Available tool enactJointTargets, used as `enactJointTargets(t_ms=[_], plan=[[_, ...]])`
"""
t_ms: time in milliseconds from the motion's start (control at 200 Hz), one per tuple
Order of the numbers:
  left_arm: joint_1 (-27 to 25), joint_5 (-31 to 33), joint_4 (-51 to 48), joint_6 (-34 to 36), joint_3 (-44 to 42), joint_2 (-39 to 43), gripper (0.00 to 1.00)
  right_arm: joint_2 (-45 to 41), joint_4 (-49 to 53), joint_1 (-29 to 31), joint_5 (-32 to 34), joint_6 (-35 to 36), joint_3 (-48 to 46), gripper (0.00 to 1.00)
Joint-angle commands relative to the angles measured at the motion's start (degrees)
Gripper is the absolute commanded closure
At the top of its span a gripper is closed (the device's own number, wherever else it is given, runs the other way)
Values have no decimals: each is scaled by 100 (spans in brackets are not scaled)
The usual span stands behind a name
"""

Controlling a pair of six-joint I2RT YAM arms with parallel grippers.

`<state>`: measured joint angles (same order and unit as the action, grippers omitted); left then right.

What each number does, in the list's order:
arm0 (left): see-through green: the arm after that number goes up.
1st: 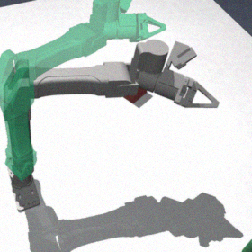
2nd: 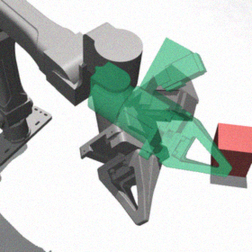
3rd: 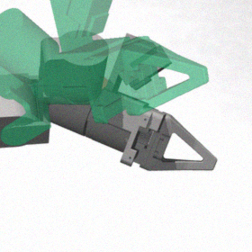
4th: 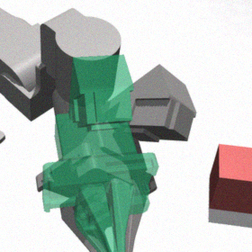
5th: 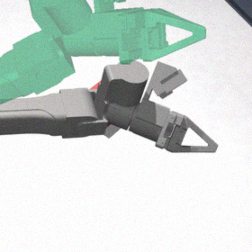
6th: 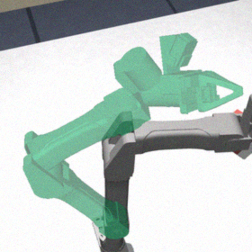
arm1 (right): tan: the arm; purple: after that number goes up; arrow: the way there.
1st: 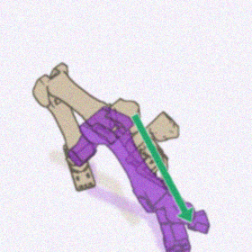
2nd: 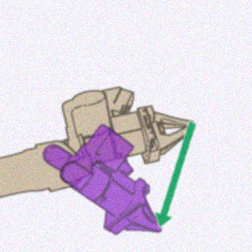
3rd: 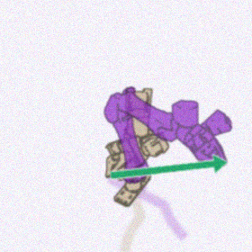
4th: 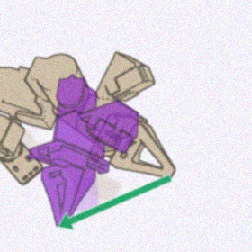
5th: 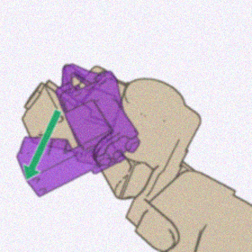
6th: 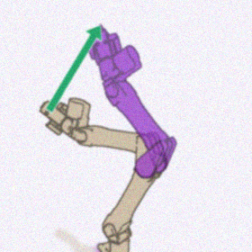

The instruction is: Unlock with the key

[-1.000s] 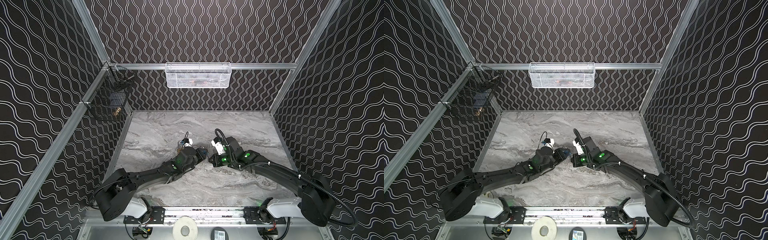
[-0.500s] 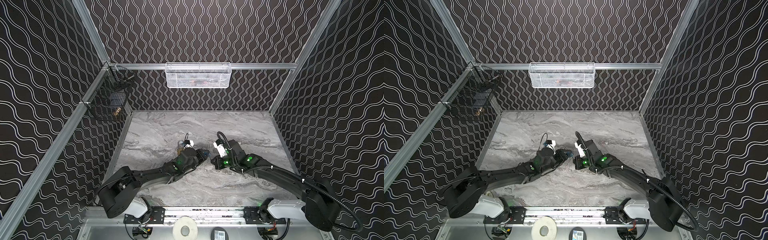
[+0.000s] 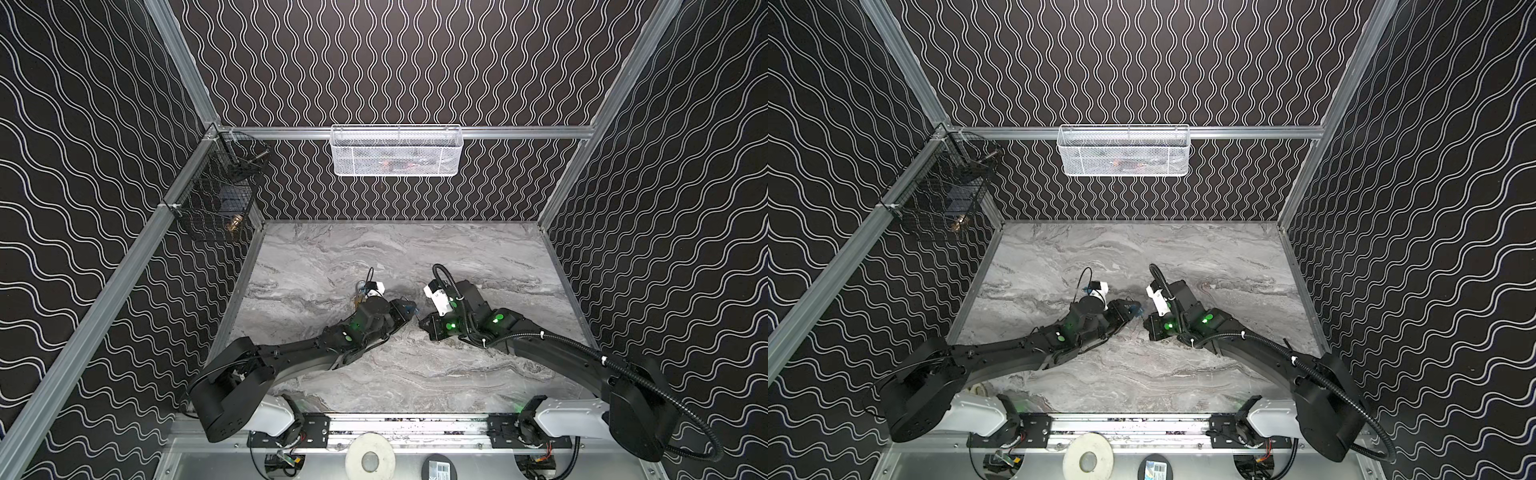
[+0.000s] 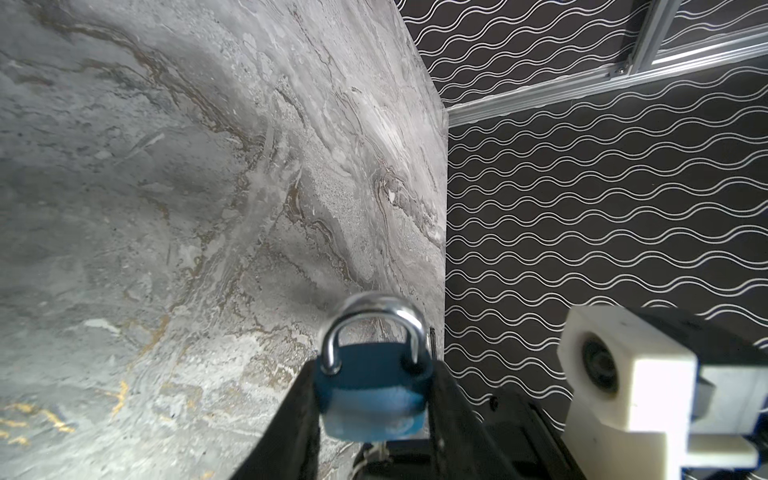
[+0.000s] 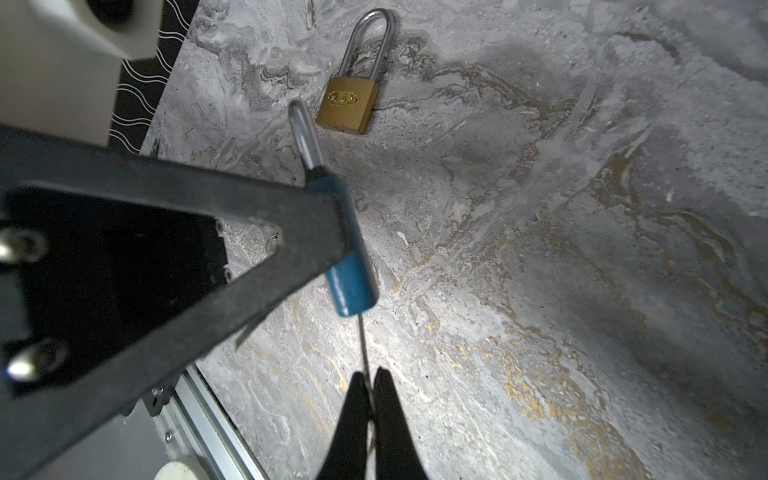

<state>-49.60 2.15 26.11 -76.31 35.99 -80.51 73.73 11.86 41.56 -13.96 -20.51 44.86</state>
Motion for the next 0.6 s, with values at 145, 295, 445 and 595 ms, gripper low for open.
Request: enactJointTargets(t_ms=[145, 295, 445, 595], plan=[[-5, 66, 427, -174, -323, 155, 85, -170, -869, 10, -365, 23, -304, 100], [-5, 362, 483, -189, -452, 270, 86, -197, -811, 11, -450, -65, -399, 100], [-6, 436, 408, -120, -426, 290, 86, -62, -678, 19, -582, -101, -364, 100], [-5, 410, 536, -165, -439, 260, 85, -53, -738, 36, -584, -155, -443, 100]])
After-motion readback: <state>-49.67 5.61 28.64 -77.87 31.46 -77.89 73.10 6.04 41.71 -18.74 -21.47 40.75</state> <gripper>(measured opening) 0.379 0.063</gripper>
